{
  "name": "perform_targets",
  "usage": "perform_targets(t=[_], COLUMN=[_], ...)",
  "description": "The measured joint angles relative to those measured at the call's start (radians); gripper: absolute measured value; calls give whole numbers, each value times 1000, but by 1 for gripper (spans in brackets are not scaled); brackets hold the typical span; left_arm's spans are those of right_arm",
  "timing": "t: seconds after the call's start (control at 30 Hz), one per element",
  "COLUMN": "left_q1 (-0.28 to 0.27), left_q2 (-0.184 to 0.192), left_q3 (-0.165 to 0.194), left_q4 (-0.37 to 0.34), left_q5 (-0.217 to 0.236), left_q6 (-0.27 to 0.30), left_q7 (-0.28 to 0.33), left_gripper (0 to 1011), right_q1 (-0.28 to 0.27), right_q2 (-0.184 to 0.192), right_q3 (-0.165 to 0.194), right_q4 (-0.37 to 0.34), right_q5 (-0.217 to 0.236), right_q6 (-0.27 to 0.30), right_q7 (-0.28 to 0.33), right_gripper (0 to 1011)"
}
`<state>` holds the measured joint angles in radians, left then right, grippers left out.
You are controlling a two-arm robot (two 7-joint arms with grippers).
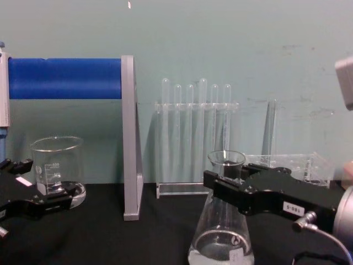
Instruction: Grasp the erlenmeyer flask with one hand, shake it three times, then place it back.
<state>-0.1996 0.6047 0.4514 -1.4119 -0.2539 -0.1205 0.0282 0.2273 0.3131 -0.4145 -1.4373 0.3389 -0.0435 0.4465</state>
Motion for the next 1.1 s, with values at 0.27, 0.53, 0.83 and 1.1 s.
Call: perform_targets(t=[0.27, 0.53, 0.83, 1.1], left_q1=[0, 0, 0, 0], left_q2=[0, 0, 0, 0], left_q3=[0, 0, 0, 0], left_q4=[0, 0, 0, 0], left_q5=[0, 0, 0, 0], left_q6=[0, 0, 0, 0], left_q7=[0, 0, 0, 0], left_gripper=[1001, 1001, 1001, 1001], right_q1=[0, -2, -4, -5], right_q2=[3, 4, 4, 6], right_q3=[-8, -14, -21, -25], right_q4=[3, 5, 9, 9], right_q5=[4, 6, 8, 8], right_q6=[5, 12, 17, 22], right_q7=[2, 2, 1, -1], right_gripper=[449, 449, 449, 449])
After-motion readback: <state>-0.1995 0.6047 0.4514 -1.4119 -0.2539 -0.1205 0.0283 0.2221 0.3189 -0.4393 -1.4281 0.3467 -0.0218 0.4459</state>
